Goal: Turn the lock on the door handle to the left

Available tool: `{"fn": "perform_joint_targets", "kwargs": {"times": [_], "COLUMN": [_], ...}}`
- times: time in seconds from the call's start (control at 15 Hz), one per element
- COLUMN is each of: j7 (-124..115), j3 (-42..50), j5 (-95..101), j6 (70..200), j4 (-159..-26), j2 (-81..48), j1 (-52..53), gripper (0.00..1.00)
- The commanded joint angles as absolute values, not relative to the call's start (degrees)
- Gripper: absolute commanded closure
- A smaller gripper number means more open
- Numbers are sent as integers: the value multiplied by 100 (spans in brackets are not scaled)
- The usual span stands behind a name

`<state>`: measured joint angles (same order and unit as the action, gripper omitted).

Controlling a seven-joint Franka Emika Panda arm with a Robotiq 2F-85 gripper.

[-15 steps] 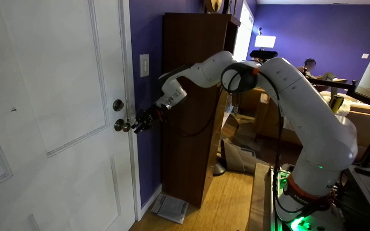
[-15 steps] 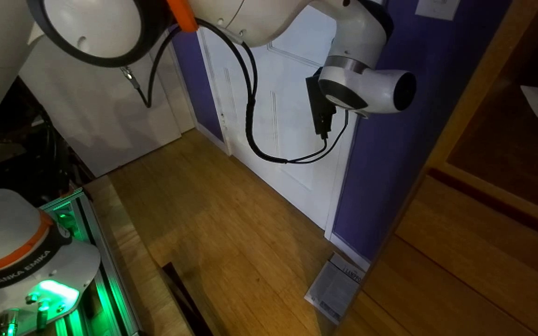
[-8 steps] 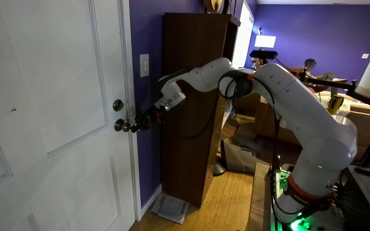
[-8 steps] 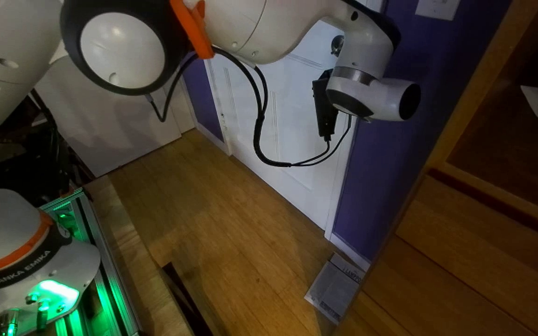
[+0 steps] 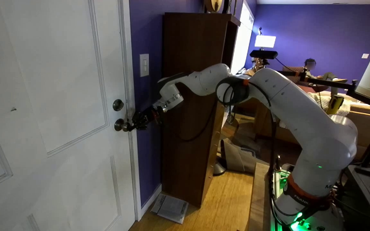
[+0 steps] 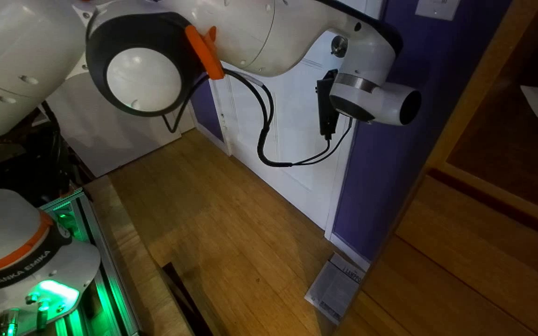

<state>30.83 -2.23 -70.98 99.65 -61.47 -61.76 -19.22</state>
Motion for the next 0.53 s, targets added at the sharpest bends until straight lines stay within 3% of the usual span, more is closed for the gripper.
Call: {"fn": "perform_joint_targets", "kwargs": {"times": [0.0,0.47], "j7": [2880,2965], "j3": [-307,-110], "j5": [-7191,-6789], "j6": [9883,10012], "j4": [-5698,-5533], "j2": [-6528,-6469], "j1": [-2043,-1864], "gripper": [97,99]}}
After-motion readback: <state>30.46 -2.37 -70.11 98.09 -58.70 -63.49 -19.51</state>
